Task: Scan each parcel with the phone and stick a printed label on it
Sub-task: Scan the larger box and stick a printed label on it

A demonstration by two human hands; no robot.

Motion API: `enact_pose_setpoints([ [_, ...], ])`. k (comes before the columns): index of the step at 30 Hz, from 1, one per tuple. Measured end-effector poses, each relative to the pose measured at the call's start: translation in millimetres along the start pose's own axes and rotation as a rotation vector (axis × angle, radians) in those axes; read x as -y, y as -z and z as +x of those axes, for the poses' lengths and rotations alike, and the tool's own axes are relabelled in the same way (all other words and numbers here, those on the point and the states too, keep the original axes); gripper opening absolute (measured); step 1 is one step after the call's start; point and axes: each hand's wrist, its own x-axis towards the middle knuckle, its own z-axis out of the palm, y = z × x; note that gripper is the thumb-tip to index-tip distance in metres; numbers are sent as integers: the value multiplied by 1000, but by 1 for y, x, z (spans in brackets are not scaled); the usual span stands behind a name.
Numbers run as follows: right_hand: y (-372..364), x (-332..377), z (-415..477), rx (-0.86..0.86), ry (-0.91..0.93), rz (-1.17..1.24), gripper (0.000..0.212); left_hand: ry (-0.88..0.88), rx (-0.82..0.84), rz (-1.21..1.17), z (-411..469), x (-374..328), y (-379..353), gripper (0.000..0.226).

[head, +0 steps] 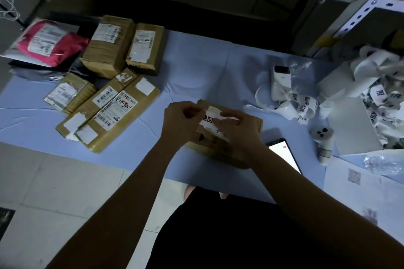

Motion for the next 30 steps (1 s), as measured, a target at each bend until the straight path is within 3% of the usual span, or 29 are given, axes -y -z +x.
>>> enact_pose_setpoints([
  [3, -17, -6, 10, -75, 8, -205, 30, -178, -13, 247, 7, 15, -6, 5],
  [7, -32, -11, 20, -120, 91, -530, 28, -264, 9, 505, 13, 38, -19, 14],
  [11, -43, -18, 21, -182, 152, -564, 23, -332, 36, 630, 17, 51, -25, 25],
  [15, -42, -23, 23, -240, 223, -699, 30, -315, 58, 545, 20, 60, -26, 33],
  [18, -41, -31, 18, -285, 303, -806, 13, -342, 41, 451, 18, 62, -28, 32],
  [19, -40, -34, 17, -271, 337, -805, 7, -298, 36, 408, 18, 62, -29, 29],
  [23, -34, -44, 14, -210, 369, -845, 16, -151, 7, 320, 21, 67, -35, 34],
  [27, -25, -43, 5, -272, 327, -915, 25, 70, -9, -15, 21, 68, -32, 47],
  [30, -11, -49, -4, -375, 244, -907, 39, 163, -10, -137, 21, 73, -32, 36],
])
